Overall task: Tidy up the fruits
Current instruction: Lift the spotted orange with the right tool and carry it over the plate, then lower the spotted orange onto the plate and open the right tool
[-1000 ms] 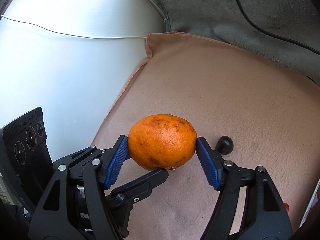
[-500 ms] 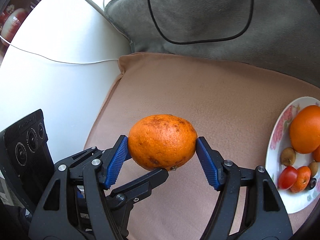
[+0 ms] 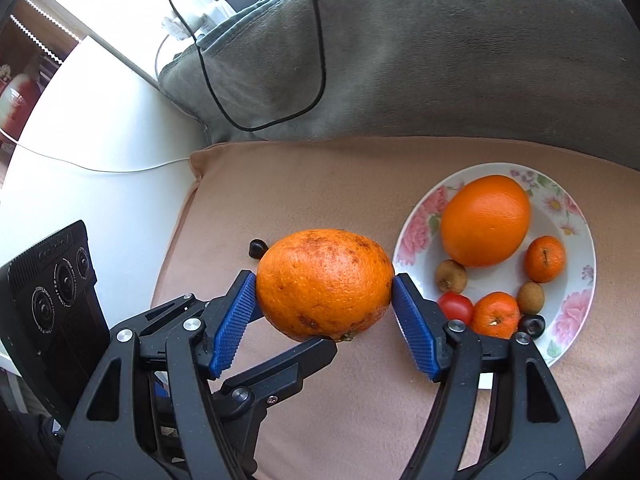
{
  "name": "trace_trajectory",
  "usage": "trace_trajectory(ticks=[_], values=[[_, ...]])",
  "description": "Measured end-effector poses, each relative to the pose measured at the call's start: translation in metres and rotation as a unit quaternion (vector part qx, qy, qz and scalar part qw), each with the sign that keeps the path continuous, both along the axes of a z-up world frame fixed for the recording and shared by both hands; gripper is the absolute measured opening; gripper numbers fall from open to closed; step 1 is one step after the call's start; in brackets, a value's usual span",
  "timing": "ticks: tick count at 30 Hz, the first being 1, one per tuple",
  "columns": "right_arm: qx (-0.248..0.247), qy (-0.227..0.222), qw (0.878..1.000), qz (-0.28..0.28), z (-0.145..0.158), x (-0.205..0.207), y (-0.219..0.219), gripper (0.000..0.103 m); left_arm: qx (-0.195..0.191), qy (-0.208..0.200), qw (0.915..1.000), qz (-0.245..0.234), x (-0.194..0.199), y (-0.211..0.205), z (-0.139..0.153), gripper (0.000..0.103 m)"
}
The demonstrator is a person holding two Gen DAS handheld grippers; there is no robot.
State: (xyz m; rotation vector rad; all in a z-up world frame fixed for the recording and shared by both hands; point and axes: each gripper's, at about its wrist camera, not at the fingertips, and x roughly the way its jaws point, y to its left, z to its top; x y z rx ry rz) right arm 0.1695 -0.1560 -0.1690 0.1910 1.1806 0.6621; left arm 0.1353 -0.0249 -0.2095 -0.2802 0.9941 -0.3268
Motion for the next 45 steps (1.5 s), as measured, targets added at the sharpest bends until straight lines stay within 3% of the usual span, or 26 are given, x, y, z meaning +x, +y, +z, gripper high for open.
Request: trace_trajectory(ticks=[18,45], values=[[0.0,0.019,0.998,-0.065,-0.012,0.008,-0.079,0.072,-0.003,0.014,0.9981,-0.06,0.022,-0.071,-0.008,0.052],[0.0,0.047,0.994,-0.098,-0.028,0.017,-0.099,0.074,0.007,0.032,0.9963,-0.079,0.034,-0.1,-0.02,0.052]])
